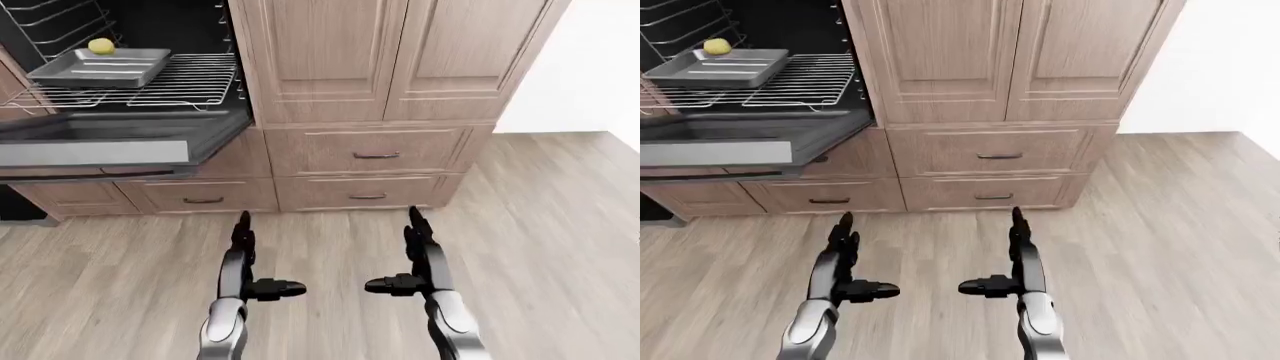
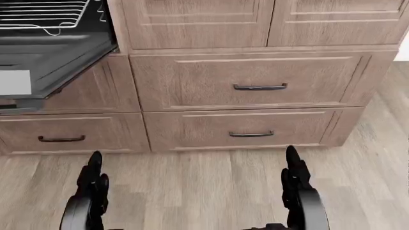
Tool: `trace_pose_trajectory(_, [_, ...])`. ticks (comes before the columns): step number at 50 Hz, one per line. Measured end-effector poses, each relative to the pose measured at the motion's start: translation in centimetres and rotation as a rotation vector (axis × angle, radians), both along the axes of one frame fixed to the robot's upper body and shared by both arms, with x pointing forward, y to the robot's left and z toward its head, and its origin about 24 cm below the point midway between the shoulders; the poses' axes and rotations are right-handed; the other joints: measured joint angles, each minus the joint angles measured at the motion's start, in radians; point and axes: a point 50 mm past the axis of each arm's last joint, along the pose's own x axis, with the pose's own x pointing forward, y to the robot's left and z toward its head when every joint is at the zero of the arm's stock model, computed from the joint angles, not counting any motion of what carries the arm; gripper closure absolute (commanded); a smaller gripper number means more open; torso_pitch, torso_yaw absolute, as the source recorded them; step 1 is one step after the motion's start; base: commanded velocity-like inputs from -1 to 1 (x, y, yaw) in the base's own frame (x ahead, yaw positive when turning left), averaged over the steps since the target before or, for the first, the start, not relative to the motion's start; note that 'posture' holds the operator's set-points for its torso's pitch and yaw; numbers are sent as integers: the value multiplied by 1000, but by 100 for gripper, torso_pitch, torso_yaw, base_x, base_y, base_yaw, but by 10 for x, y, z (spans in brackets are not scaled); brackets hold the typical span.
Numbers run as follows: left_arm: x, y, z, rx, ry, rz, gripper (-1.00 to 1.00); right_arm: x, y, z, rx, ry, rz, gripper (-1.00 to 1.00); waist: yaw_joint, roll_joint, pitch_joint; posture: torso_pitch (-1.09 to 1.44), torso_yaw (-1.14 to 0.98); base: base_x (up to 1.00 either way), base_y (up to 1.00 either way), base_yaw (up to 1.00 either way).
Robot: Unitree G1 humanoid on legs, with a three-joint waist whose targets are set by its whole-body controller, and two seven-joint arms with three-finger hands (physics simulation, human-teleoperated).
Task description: Pick the potato from the oven and place it on the plate on the counter.
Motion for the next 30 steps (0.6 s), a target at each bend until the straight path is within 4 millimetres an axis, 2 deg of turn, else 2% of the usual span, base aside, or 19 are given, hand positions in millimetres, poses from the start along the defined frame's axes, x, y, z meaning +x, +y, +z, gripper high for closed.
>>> trace_pose_trajectory(1, [0, 0, 5, 4, -17, 2, -100, 1, 0, 3, -2, -16, 3, -100, -2, -4, -10, 0, 0, 0, 0, 0])
trace_pose_trajectory(3, [4, -3, 26, 10, -102, -3, -100, 8, -1, 18, -10, -86, 0, -100, 6, -4, -60, 0, 0, 0, 0, 0])
trace_pose_trajectory(5, [3, -6, 33, 8, -133, -10, -100, 9, 0, 20, -10, -100, 1, -100, 8, -11, -41, 0, 0, 0, 0, 0])
trace_pose_trajectory(7, [0, -8, 31, 9, -110, -16, -100, 7, 2, 14, -14, -75, 8, -100, 6, -9, -54, 0, 0, 0, 0, 0])
trace_pose_trajectory(11, [2, -9, 34, 17, -78, -29, -100, 9, 1, 13, -16, -44, 3, -100, 9, -4, -52, 0, 0, 0, 0, 0])
trace_pose_trajectory(14, [7, -6, 47, 21, -85, -31, -100, 11, 1, 27, -25, -59, 8, -100, 9, -3, -54, 0, 0, 0, 0, 0])
trace_pose_trajectory(19, [8, -3, 80, 21, -139, -38, -100, 15, 1, 61, -39, -142, 20, -100, 9, -4, -72, 0, 0, 0, 0, 0])
trace_pose_trajectory(23, [8, -3, 97, 27, -165, -45, -100, 14, 4, 70, -42, -162, 39, -100, 10, -5, -82, 0, 0, 0, 0, 0])
trace_pose_trajectory(27, [9, -5, 109, 30, -159, -52, -100, 16, 7, 73, -39, -137, 66, -100, 9, -3, -73, 0, 0, 0, 0, 0])
trace_pose_trajectory(30, [9, -2, 125, 34, -168, -51, -100, 18, 4, 91, -44, -149, 66, -100, 8, -2, -66, 0, 0, 2, 0, 0])
